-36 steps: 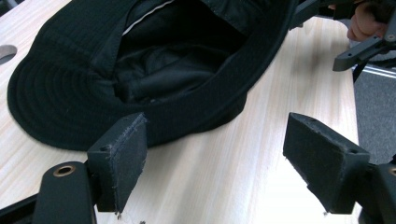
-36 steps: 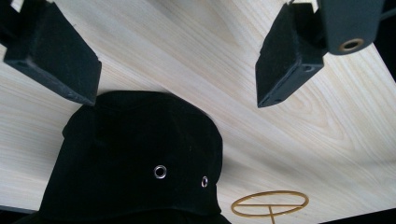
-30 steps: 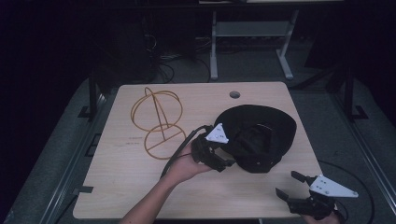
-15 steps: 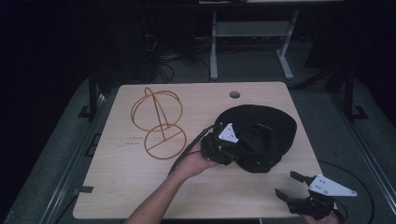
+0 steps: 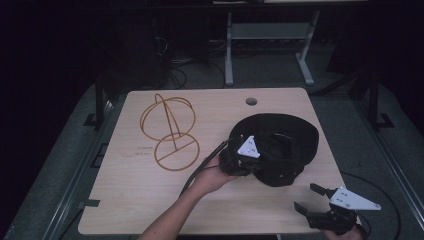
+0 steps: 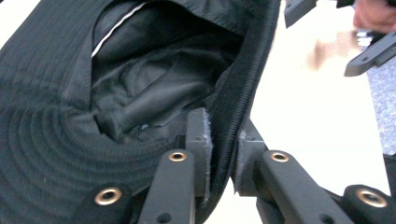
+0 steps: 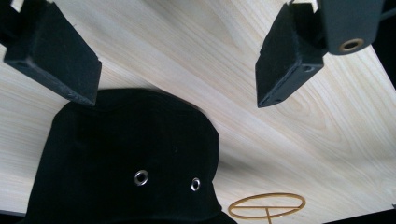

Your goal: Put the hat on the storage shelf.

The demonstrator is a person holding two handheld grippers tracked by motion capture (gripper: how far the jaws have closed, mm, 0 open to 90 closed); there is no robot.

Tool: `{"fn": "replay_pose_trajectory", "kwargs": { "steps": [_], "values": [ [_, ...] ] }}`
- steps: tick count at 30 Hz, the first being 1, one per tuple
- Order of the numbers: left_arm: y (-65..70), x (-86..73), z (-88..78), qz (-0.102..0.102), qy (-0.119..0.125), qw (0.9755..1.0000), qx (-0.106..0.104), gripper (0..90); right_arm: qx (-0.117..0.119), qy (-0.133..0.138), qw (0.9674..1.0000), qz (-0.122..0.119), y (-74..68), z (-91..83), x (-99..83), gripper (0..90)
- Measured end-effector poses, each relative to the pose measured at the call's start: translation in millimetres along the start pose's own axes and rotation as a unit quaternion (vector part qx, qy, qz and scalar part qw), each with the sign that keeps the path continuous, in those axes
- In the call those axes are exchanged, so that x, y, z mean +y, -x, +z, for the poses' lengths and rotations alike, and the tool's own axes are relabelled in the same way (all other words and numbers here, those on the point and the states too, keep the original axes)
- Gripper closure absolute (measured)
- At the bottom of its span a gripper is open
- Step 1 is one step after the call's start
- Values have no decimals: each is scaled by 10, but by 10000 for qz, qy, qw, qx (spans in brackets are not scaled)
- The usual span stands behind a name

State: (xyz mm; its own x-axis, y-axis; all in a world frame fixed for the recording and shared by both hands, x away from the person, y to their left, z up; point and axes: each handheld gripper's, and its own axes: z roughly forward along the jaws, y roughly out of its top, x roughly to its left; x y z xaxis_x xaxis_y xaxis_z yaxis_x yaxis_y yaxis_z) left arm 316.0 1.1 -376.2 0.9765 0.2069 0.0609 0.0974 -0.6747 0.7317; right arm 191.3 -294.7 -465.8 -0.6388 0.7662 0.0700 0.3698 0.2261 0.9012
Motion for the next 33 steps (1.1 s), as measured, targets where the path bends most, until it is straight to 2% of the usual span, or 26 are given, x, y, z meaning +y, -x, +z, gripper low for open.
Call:
{"fn": "replay_pose_trajectory", "kwargs": {
  "steps": [2,8,11,14,17,18,20,26,29,33],
  "values": [
    [45,27,-28,-145,213,9996,-64,833,-38,8,10000,8,-6,9,6,141],
    [63,32,-77,-354,384,9984,-200,841,-125,102,9999,61,-12,11,20,140],
    [52,23,-105,-557,532,9966,-288,846,-163,236,9994,191,-16,18,40,137],
    [35,29,-127,-655,583,9957,-298,848,-188,288,9992,225,-23,30,56,136],
    [7,43,-155,-876,727,9928,-371,849,-194,376,9986,312,-29,62,85,134],
    [7,43,-155,-876,727,9928,-371,849,-194,376,9986,312,-29,62,85,134],
    [-4,54,-174,-991,804,9910,-409,850,-185,406,9985,323,-24,92,98,129],
    [-17,74,-204,-1110,963,9878,-508,851,-246,439,9977,451,-5,175,134,117],
    [-7,88,-209,-1092,968,9879,-521,851,-252,398,9980,418,0,222,157,117],
    [4,110,-235,-1101,1048,9866,-599,851,-187,329,9983,433,19,282,162,117]
  ]
}}
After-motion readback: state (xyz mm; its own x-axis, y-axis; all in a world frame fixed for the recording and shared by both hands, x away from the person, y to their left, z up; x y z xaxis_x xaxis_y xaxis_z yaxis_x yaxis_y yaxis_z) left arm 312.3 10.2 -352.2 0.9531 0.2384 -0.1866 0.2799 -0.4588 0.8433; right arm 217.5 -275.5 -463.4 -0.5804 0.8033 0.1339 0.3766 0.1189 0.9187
